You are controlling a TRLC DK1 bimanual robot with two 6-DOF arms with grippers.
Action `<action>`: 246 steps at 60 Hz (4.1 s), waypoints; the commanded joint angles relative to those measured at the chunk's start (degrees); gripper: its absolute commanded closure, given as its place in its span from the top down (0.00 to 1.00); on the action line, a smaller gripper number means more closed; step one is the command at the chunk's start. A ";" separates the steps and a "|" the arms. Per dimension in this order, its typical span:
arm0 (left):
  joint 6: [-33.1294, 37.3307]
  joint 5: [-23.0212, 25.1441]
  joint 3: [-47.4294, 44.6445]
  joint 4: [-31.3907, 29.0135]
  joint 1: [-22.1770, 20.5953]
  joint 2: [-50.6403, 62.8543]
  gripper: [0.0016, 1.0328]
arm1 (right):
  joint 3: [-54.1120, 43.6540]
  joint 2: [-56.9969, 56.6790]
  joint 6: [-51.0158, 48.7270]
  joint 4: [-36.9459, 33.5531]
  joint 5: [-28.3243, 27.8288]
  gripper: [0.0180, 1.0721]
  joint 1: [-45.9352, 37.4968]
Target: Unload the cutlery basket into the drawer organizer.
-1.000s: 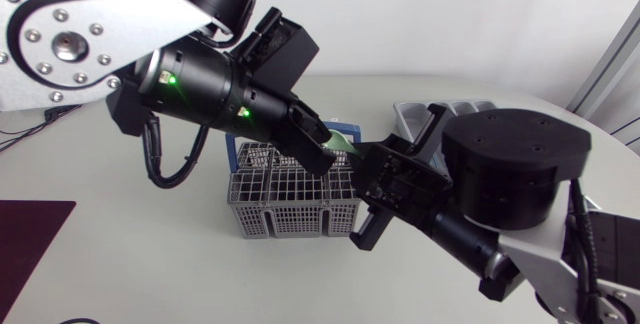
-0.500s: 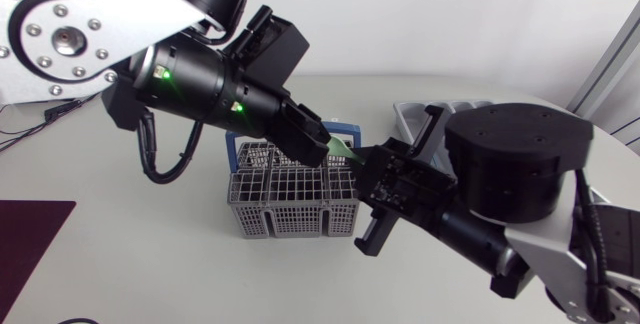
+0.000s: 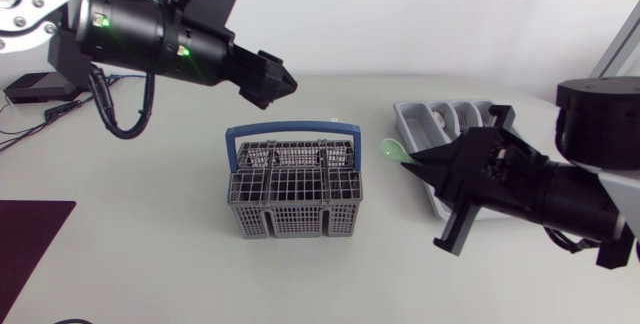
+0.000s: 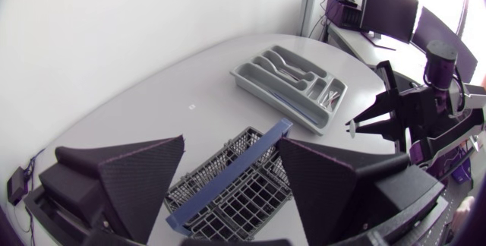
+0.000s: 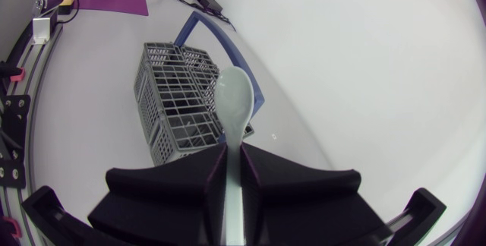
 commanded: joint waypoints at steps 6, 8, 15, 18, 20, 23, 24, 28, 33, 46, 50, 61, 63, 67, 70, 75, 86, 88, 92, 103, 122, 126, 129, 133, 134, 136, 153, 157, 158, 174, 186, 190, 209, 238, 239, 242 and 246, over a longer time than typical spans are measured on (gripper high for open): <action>2.69 -0.95 -3.30 3.65 2.84 -3.98 0.95 | -1.84 0.16 -9.50 -5.77 -11.28 0.06 -14.60; 3.13 -1.22 -4.36 4.44 3.19 -4.59 0.95 | -1.57 0.77 -11.70 -7.09 -14.18 0.06 -18.02; 4.54 -2.27 -7.35 6.02 4.33 -5.73 0.95 | -0.52 4.73 -21.19 -11.04 -22.01 0.06 -29.10; 4.97 -2.36 -8.49 6.64 5.03 -6.17 0.95 | 0.45 7.19 -26.20 -13.33 -24.38 0.06 -33.32; 5.33 -2.53 -9.19 6.90 5.12 -6.44 0.95 | 1.15 9.39 -29.10 -14.21 -25.61 0.06 -35.87; 5.77 -2.97 -10.07 7.08 5.30 -6.70 0.95 | 2.38 12.29 -33.59 -15.88 -26.49 0.06 -38.77; 5.85 -3.15 -10.42 7.34 5.47 -6.88 0.95 | 2.82 13.43 -35.52 -16.67 -26.75 0.06 -39.82; 6.12 -3.68 -11.83 8.13 5.82 -7.32 0.95 | 3.97 17.12 -40.71 -17.28 -27.28 0.06 -43.25; 6.20 -3.77 -13.32 8.92 6.18 -7.84 0.95 | 5.81 21.78 -46.24 -18.08 -27.37 0.06 -46.50; 6.47 -4.03 -16.40 10.77 8.72 -8.37 0.95 | 12.31 33.47 -57.58 -18.60 -27.10 0.06 -53.00; 6.47 -4.03 -17.01 10.95 9.25 -8.37 0.95 | 14.95 37.25 -60.31 -19.13 -26.75 0.06 -54.50; 6.38 -4.03 -18.42 11.30 9.78 -8.37 0.95 | 20.05 45.60 -66.28 -19.48 -23.41 0.05 -55.82; 6.29 -4.03 -18.60 11.30 9.87 -8.37 0.95 | 20.49 46.56 -67.34 -19.48 -22.80 0.05 -55.82; 6.20 -4.03 -18.86 11.30 10.31 -8.37 0.95 | 21.37 48.06 -68.74 -19.48 -21.74 0.05 -55.64; 6.20 -4.03 -19.04 11.30 10.39 -8.37 0.95 | 21.63 48.85 -69.53 -19.39 -20.69 0.06 -55.38; 6.12 -4.03 -19.56 11.30 11.01 -8.55 0.95 | 21.46 50.17 -70.24 -17.46 -18.67 0.05 -54.59; 6.12 -4.03 -20.62 11.47 11.89 -8.81 0.95 | 20.40 53.07 -71.29 -12.54 -14.62 0.06 -53.80; 6.12 -4.03 -20.79 11.47 11.98 -8.81 0.95 | 20.14 53.51 -71.38 -11.40 -14.18 0.06 -53.71; 6.20 -4.03 -21.15 11.56 11.98 -8.90 0.95 | 20.05 54.03 -71.38 -10.52 -13.66 0.06 -53.53; 6.20 -4.47 -22.02 11.82 12.06 -9.43 0.95 | 18.64 54.21 -70.85 -7.79 -12.34 0.46 -53.36; 6.73 -5.87 -23.52 11.74 12.50 -11.62 0.96 | 15.92 47.36 -67.69 -6.12 -12.51 0.94 -53.27; 6.91 -6.23 -23.96 11.74 12.68 -12.50 0.96 | 15.13 44.63 -66.81 -6.65 -12.95 0.95 -53.09; 7.17 -6.40 -24.40 11.74 12.94 -13.38 0.96 | 14.42 41.99 -65.84 -7.62 -13.66 0.95 -52.56; 7.44 -6.40 -24.92 11.74 13.73 -14.17 0.96 | 13.46 38.74 -63.21 -8.23 -14.71 0.95 -51.51; 7.44 -6.40 -25.01 11.74 14.00 -14.26 0.96 | 13.19 37.69 -62.42 -8.67 -15.06 0.95 -51.25; 7.52 -6.49 -25.45 11.74 14.35 -14.79 0.96 | 12.58 35.75 -60.83 -9.02 -15.50 0.95 -50.28; 8.75 -6.49 -28.44 12.44 17.43 -18.04 0.96 | 6.34 21.78 -45.19 -9.37 -17.35 0.95 -39.38; 9.28 -6.49 -29.14 12.53 18.48 -19.27 0.96 | 5.28 19.05 -40.62 -9.37 -17.35 0.95 -35.95; 9.37 -6.49 -29.23 12.53 18.66 -19.45 0.96 | 5.11 18.62 -39.83 -9.37 -17.35 0.95 -35.43; 10.25 -6.40 -34.68 12.70 19.36 -21.91 0.96 | 2.56 15.10 -21.11 -8.23 -15.59 0.95 -21.01; 10.25 -6.40 -39.69 15.87 20.33 -22.26 0.96 | -0.34 14.92 -11.97 0.47 -10.49 0.95 -11.78; 10.42 -6.31 -41.10 15.96 20.50 -22.35 0.95 | -0.78 15.71 -9.50 2.58 -8.29 0.95 -8.53; 11.74 -3.33 -45.75 18.42 21.47 -18.83 0.93 | -0.52 21.69 -4.41 9.43 -4.16 0.95 -4.05; 11.13 -1.30 -42.24 20.79 15.93 -7.40 0.93 | 3.35 29.51 -1.77 12.51 -1.61 0.95 -0.62; 11.04 -1.30 -42.15 20.79 15.84 -7.32 0.93 | 3.53 29.69 -1.77 12.51 -1.53 0.95 -0.53; 10.95 -1.30 -41.71 20.97 15.67 -6.88 0.93 | 4.14 30.30 -1.68 12.51 -1.18 0.95 -0.09; 10.60 -1.30 -41.01 21.76 15.23 -6.17 0.94 | 5.11 31.27 -1.42 12.86 -0.56 0.95 0.35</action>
